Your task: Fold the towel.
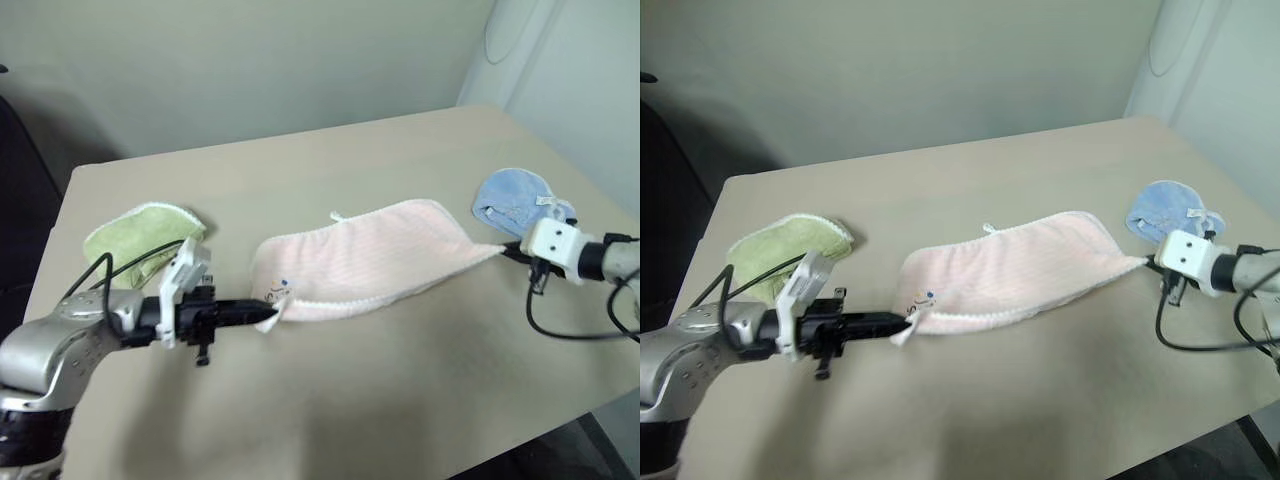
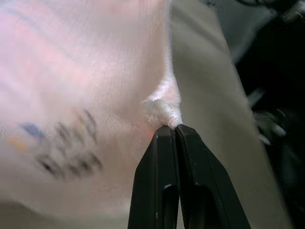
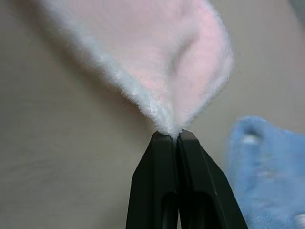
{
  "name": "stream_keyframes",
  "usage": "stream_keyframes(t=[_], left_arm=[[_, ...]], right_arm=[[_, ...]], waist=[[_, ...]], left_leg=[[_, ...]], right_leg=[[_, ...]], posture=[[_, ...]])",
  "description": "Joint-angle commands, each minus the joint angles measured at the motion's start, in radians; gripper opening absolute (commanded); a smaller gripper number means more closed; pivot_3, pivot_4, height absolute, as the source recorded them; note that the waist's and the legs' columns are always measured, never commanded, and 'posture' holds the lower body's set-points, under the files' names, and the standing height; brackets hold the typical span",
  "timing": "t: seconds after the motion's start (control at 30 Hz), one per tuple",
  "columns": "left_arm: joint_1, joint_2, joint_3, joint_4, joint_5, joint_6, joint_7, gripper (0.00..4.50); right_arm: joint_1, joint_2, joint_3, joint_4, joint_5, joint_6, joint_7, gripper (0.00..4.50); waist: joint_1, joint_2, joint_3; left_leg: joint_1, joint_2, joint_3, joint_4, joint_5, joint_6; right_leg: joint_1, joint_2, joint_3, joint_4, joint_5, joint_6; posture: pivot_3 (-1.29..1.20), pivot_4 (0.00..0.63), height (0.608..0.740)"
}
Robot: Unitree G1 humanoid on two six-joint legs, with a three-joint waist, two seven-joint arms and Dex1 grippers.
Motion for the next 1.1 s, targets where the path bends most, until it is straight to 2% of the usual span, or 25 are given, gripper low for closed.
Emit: stream_keyframes(t=[0.03, 0.17, 0.27, 0.4, 0.5, 0.73, 0.87, 0.9, 0.93, 1.1], left_arm=[[-0.084, -0.041, 0.005, 0.088, 0.026, -0.001, 0.094, 0.05], [-0.200, -0.112, -0.004, 0.238, 0.080, -0.017, 0.191, 0.05], [-0.215, -0.120, -0.004, 0.254, 0.090, -0.014, 0.195, 0.05], [-0.273, -0.163, -0.051, 0.407, 0.233, -0.135, 0.276, 0.05], [-0.326, -0.200, -0.061, 0.557, 0.312, -0.204, 0.333, 0.05], [-0.363, -0.221, -0.048, 0.675, 0.372, -0.303, 0.348, 0.05], [-0.379, -0.227, -0.042, 0.739, 0.388, -0.325, 0.339, 0.97], [-0.378, -0.228, -0.044, 0.742, 0.390, -0.326, 0.331, 1.39], [-0.375, -0.229, -0.046, 0.738, 0.390, -0.325, 0.325, 1.72], [-0.344, -0.231, -0.040, 0.690, 0.373, -0.304, 0.310, 3.53]], right_arm=[[-0.146, 0.043, 0.052, 0.143, -0.102, -0.081, -0.068, 0.00], [-0.382, 0.127, 0.153, 0.425, -0.252, -0.181, -0.180, 0.00], [-0.432, 0.141, 0.172, 0.518, -0.278, -0.236, -0.200, 0.00], [-0.588, 0.231, 0.251, 0.720, -0.396, -0.232, -0.329, 0.00], [-0.638, 0.292, 0.302, 0.823, -0.465, -0.227, -0.435, 0.00], [-0.678, 0.329, 0.329, 0.896, -0.522, -0.239, -0.586, 0.00], [-0.679, 0.345, 0.329, 0.910, -0.534, -0.253, -0.634, 0.00], [-0.676, 0.347, 0.327, 0.912, -0.533, -0.257, -0.630, 0.46], [-0.672, 0.348, 0.326, 0.914, -0.533, -0.261, -0.627, 0.64], [-0.657, 0.342, 0.338, 0.904, -0.551, -0.316, -0.667, 2.37]], waist=[[-0.001, 0.000, 0.000], [-0.001, 0.001, 0.000], [0.003, 0.001, 0.000], [0.005, 0.002, 0.000], [0.002, 0.002, 0.000], [0.003, 0.002, 0.000], [0.001, 0.002, 0.000], [0.001, 0.002, 0.000], [0.001, 0.002, 0.000], [0.001, 0.002, 0.000]], left_leg=[[0.001, 0.000, 0.000, 0.000, 0.000, 0.000], [0.001, 0.000, -0.001, -0.002, -0.001, 0.001], [-0.001, 0.000, -0.002, -0.003, -0.001, 0.001], [-0.002, 0.000, -0.003, -0.004, -0.001, 0.001], [-0.003, 0.001, -0.003, -0.004, -0.001, 0.001], [-0.011, 0.001, -0.004, -0.004, 0.000, 0.001], [-0.012, 0.001, -0.004, -0.003, 0.000, 0.001], [-0.012, 0.001, -0.004, -0.003, 0.000, 0.001], [-0.012, 0.001, -0.004, -0.003, 0.000, 0.001], [-0.013, 0.001, -0.004, -0.003, 0.000, 0.001]], right_leg=[[0.000, 0.000, 0.000, 0.002, 0.000, 0.000], [-0.002, -0.001, -0.001, 0.004, 0.001, 0.001], [-0.005, -0.001, -0.002, 0.004, 0.005, 0.008], [-0.007, -0.001, -0.003, 0.004, 0.005, 0.008], [-0.009, -0.001, -0.003, 0.005, 0.005, 0.008], [-0.016, -0.001, -0.005, 0.005, 0.006, 0.008], [-0.017, -0.001, -0.005, 0.005, 0.006, 0.008], [-0.017, -0.001, -0.005, 0.006, 0.006, 0.008], [-0.017, -0.001, -0.005, 0.006, 0.006, 0.007], [-0.017, -0.002, -0.005, 0.005, 0.006, 0.007]], posture=[[0.00, 0.150, 0.738], [0.00, 0.150, 0.738], [0.00, 0.150, 0.738], [0.00, 0.150, 0.738], [0.00, 0.150, 0.738], [0.00, 0.150, 0.738], [0.00, 0.150, 0.738], [0.00, 0.150, 0.738], [0.00, 0.150, 0.738], [0.00, 0.150, 0.738]])
